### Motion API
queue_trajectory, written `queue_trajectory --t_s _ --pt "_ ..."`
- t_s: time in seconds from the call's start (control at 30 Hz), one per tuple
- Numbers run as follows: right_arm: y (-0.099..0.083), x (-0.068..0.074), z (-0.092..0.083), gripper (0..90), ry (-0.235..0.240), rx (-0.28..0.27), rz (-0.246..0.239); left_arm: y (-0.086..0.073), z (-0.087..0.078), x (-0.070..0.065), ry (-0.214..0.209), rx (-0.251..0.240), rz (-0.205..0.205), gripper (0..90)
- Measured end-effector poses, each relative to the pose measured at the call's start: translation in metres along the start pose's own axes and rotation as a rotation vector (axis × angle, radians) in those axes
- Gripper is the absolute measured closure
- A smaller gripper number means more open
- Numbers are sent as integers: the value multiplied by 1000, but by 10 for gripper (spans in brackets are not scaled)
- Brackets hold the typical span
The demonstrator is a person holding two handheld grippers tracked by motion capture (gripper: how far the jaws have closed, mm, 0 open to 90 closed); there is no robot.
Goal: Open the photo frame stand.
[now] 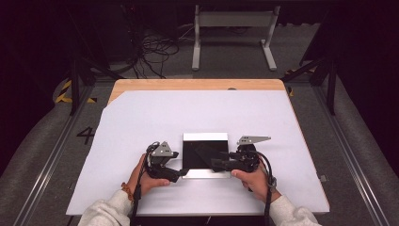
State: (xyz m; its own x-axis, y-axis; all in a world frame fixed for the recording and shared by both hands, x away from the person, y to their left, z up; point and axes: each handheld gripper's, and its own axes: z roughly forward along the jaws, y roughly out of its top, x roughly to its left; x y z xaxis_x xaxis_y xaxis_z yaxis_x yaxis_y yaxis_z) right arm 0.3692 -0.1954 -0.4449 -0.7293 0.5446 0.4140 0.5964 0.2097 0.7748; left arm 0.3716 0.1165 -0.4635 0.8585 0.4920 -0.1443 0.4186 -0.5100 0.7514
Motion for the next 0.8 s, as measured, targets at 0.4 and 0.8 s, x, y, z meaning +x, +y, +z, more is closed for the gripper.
queue_trajectory --t_s 0.4,0.8 --pt "-1 9 -4 523 -10 -21 -80 5 8 1 -10 6 -2 227" --pt "-1 12 -6 533 -8 -33 -108 12 15 -2 -1 9 22 228"
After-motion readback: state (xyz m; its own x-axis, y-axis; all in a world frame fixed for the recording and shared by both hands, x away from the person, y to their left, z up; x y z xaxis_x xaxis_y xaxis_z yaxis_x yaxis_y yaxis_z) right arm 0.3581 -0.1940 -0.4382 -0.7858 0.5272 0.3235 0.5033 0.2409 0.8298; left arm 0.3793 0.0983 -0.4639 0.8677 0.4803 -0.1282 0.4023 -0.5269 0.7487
